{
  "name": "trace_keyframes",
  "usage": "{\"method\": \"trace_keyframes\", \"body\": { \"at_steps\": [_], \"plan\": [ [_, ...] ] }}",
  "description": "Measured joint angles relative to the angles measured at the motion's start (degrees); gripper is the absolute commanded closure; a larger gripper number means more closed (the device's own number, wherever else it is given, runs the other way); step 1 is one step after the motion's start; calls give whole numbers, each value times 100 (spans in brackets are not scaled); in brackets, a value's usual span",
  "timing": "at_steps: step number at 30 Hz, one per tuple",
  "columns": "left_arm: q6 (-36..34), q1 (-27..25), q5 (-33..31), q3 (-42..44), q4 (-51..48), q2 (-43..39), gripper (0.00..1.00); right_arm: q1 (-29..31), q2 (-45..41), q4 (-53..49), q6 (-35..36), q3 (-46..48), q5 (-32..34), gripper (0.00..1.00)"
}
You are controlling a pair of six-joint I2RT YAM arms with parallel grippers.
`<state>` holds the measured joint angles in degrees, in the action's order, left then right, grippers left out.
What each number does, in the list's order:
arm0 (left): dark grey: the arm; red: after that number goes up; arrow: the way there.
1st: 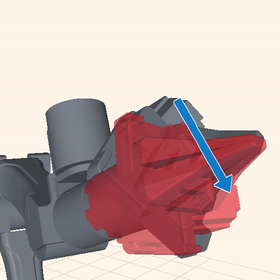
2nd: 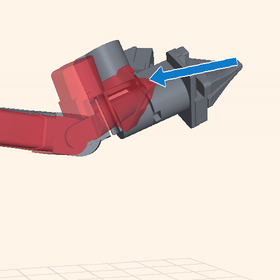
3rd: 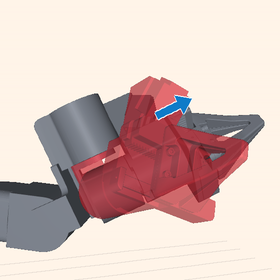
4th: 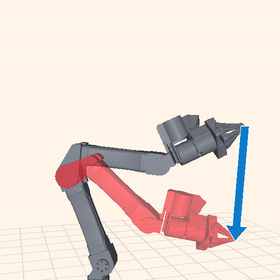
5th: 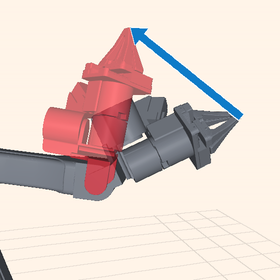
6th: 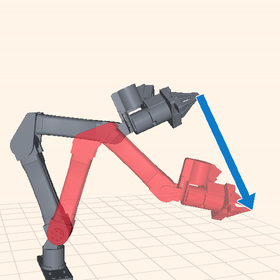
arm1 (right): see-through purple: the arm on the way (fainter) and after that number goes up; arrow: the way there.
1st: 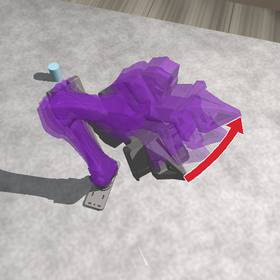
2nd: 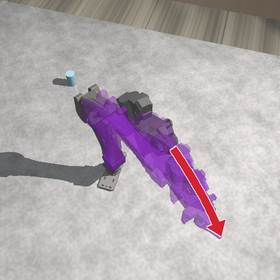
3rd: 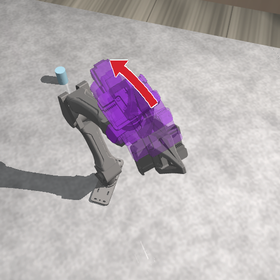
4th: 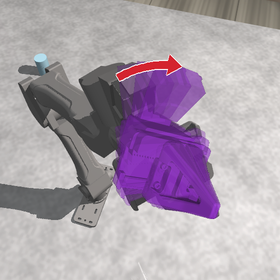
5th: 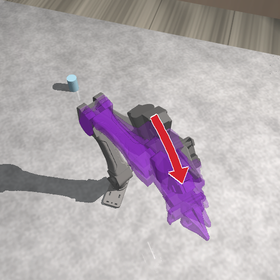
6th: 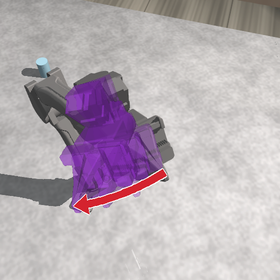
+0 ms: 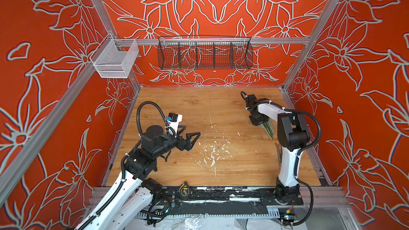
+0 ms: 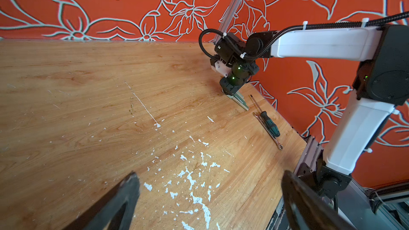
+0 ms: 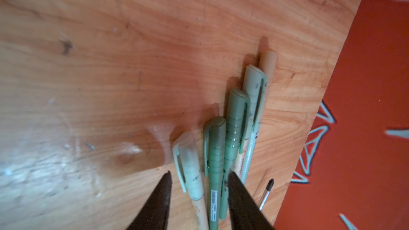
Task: Insert the pens into the pen caps
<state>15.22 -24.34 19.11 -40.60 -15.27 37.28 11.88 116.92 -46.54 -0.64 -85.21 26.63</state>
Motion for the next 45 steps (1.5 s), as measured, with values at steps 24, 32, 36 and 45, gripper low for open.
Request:
{"method": "trace_keyframes", "body": {
  "at_steps": [24,32,36,45],
  "plan": [
    [-645,487,-4035,629,743,752,3,542,-3534,3335,68,3445,-1128,3],
    [-859,1488,-3998,1266,2184,1961,3,619,-4520,5775,531,5475,-1246,3],
    [-1056,1838,-3875,1749,3156,2601,3,632,-4297,6476,758,5761,-1051,3],
    [-1421,2321,-2846,1980,4529,4096,3,651,-3689,8771,1150,6686,-297,3]
  ]
}}
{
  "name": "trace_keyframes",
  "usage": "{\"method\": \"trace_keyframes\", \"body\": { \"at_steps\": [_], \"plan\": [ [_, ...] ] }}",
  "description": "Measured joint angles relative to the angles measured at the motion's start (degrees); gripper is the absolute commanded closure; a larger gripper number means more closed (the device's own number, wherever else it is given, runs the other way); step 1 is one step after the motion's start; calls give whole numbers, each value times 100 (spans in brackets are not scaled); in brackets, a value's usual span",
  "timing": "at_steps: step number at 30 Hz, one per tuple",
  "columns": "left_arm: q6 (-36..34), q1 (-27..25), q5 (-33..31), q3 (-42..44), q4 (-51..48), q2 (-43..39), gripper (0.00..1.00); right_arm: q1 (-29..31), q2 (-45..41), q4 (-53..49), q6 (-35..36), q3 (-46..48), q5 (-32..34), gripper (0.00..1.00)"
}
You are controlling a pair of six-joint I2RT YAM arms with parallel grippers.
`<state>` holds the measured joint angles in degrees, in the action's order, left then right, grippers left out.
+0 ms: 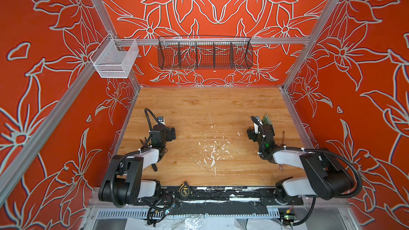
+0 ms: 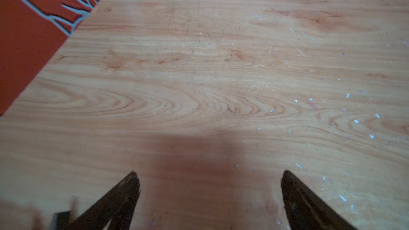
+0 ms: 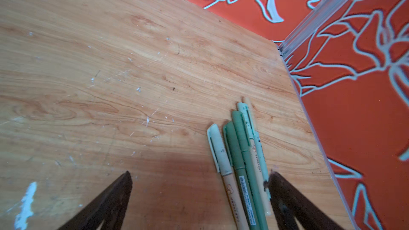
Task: Insert the pens into the pen caps
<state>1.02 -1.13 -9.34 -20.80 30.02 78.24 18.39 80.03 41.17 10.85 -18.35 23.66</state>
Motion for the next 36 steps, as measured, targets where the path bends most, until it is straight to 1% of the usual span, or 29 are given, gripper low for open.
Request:
{"method": "trace_keyframes", "body": {
  "at_steps": [3,5,7,11,14,16,19,24,27,36],
  "plan": [
    [2,162,417,-39,214,42,3,-28,-33,546,9,221,94,3],
    [-17,234,608,52,546,57,3,-87,-39,782,-2,313,92,3],
    [-35,245,763,190,796,76,3,-175,-48,916,-37,348,87,3],
    [-55,247,881,245,896,101,3,-380,-90,1314,-166,518,-26,3],
    [-4,247,726,258,1012,103,3,-765,52,1620,-372,658,-339,3],
    [57,247,555,332,1165,101,3,-920,251,1738,-468,651,-398,3],
    [186,247,260,511,1325,90,3,-970,214,1523,-579,612,-544,3],
    [282,234,-22,494,1307,92,3,-988,225,1432,-697,481,-614,3],
    [280,136,-219,479,1303,92,3,-1003,225,1445,-710,481,-616,3],
    [168,-87,-483,463,1351,105,3,-1008,225,1438,-728,481,-616,3]
  ]
}}
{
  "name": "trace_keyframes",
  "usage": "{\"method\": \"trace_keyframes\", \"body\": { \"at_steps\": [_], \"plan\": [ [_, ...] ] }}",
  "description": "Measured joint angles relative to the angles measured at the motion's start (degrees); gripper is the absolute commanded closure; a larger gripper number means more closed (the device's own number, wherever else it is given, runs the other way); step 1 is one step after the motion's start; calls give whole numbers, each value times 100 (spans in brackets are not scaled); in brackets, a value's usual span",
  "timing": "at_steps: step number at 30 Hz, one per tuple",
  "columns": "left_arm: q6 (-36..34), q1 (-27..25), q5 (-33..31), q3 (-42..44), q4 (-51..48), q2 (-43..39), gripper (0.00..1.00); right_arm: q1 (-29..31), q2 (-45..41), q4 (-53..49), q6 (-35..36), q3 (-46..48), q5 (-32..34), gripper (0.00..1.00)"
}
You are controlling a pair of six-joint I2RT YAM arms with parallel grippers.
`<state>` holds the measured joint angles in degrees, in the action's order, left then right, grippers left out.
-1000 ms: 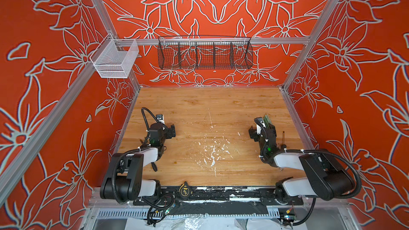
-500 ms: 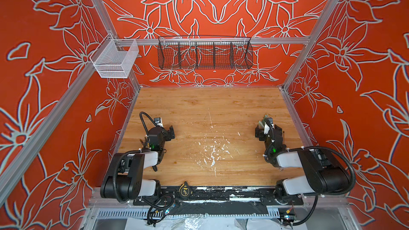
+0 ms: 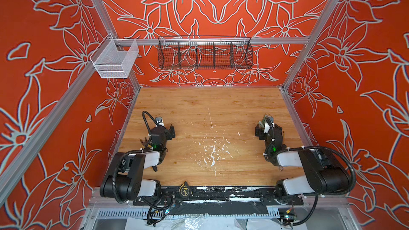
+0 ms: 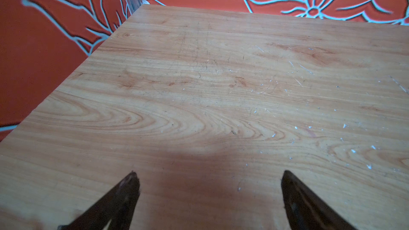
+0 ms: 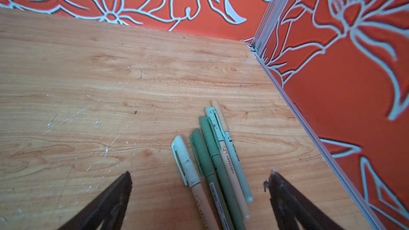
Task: Insert the pens into the pen caps
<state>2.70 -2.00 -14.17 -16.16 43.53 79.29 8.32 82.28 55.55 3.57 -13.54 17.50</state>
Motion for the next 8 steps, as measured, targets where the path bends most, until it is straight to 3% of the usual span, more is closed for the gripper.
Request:
{"method": "trace_keyframes", "body": {
  "at_steps": [8],
  "plan": [
    [-17,0,-26,-2,13,7,3,0,0,2,-4,0,0,3]
  ]
}}
